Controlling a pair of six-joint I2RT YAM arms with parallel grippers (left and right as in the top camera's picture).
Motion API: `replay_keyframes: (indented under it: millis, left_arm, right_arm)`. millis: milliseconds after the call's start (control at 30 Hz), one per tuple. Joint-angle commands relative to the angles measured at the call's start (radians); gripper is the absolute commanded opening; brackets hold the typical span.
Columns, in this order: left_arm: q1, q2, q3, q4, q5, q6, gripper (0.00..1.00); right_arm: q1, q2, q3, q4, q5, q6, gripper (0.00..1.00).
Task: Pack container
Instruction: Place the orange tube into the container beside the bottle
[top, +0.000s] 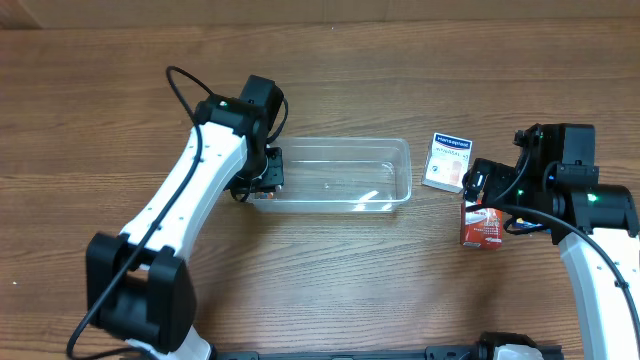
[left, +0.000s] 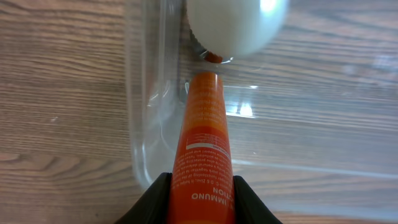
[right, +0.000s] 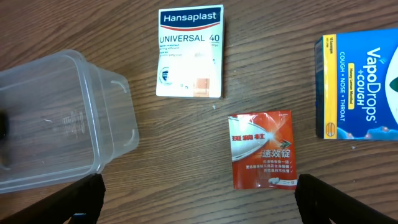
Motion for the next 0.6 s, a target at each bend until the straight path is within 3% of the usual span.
replay_keyframes:
  millis: [0, 33, 133, 200, 333, 567]
  left_arm:
    - [-0.005, 0.067, -0.006, 0.017, -0.022, -0.013, 0.06]
    - [-0.005, 0.076, -0.006, 0.019, -0.022, -0.013, 0.08]
    - [-0.005, 0.079, -0.005, 0.022, -0.022, -0.013, 0.46]
    - [-0.005, 0.078, -0.004, 0.023, -0.022, 0.006, 0.57]
    - [-0.005, 0.078, 0.029, 0.017, -0.022, 0.034, 0.61]
    - [-0.005, 0.078, 0.249, -0.114, -0.023, 0.048, 0.61]
  right_arm:
    - [-0.005, -0.003, 0.031, 0.002, -0.009, 0.004, 1.00]
    - [-0.005, -0.003, 0.031, 0.002, -0.009, 0.004, 1.00]
    - [-0.005, -0.003, 0.031, 0.002, -0.009, 0.004, 1.00]
    - [-0.005, -0.003, 0.031, 0.002, -0.009, 0.004, 1.00]
    - [-0.005, -0.003, 0.031, 0.002, -0.009, 0.004, 1.00]
    - [-0.005, -0.003, 0.031, 0.002, -0.009, 0.004, 1.00]
